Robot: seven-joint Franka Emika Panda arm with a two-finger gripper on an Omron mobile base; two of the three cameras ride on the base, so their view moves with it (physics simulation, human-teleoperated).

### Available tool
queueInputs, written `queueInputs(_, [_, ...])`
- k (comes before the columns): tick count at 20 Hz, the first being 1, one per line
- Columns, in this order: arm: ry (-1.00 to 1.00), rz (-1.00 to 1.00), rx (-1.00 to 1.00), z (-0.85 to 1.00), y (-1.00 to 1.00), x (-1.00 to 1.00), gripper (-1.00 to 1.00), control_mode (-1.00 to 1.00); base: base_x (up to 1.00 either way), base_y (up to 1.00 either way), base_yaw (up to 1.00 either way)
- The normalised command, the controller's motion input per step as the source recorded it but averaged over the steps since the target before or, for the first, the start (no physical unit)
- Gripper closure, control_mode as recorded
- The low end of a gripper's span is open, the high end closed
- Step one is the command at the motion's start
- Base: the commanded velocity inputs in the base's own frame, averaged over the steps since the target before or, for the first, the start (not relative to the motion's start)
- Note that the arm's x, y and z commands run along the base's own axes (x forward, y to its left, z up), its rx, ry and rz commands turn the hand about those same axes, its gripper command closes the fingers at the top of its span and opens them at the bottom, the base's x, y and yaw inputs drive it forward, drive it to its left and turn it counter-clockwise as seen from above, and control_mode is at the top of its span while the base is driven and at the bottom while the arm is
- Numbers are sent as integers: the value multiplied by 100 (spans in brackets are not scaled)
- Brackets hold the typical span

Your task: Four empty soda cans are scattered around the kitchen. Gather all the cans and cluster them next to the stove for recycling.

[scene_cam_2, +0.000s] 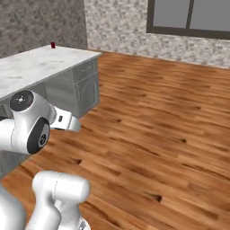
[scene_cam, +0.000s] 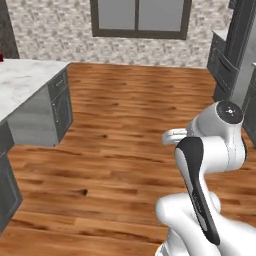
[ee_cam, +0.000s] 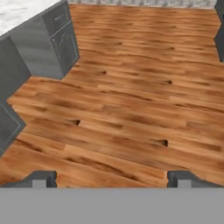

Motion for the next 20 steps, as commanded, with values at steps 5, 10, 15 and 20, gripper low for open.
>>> queueInputs(5, [0, 0, 0, 0, 0, 0, -100, 100, 99, 0, 1])
queueInputs(10, [0, 0, 0, 0, 0, 0, -100, 100, 100, -4, 1])
queueInputs(15, [0, 0, 0, 0, 0, 0, -100, 100, 100, -6, 0])
queueInputs(20, [0, 0, 0, 0, 0, 0, -100, 100, 100, -24, 0])
